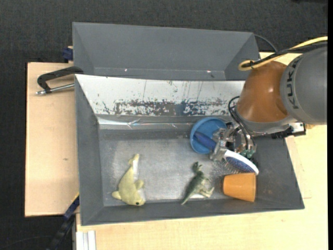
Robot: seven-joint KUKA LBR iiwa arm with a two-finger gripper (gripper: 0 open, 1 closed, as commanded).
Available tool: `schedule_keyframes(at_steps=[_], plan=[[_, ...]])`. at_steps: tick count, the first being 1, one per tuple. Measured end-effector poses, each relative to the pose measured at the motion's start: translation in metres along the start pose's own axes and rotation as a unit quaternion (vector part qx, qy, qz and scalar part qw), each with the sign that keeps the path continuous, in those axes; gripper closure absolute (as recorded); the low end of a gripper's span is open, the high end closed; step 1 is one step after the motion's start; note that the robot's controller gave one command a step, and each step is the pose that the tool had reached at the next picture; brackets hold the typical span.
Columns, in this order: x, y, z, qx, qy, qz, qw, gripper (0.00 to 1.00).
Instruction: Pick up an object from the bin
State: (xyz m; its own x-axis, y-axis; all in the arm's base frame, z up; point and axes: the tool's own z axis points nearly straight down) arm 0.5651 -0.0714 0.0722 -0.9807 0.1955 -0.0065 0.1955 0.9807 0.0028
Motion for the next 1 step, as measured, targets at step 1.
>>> schedule_keyframes(at_steps=[1], plan=[[-0.0166,0.0057,-0.2054,0.000,-0.0041,-0.012,0.9999,1.00]])
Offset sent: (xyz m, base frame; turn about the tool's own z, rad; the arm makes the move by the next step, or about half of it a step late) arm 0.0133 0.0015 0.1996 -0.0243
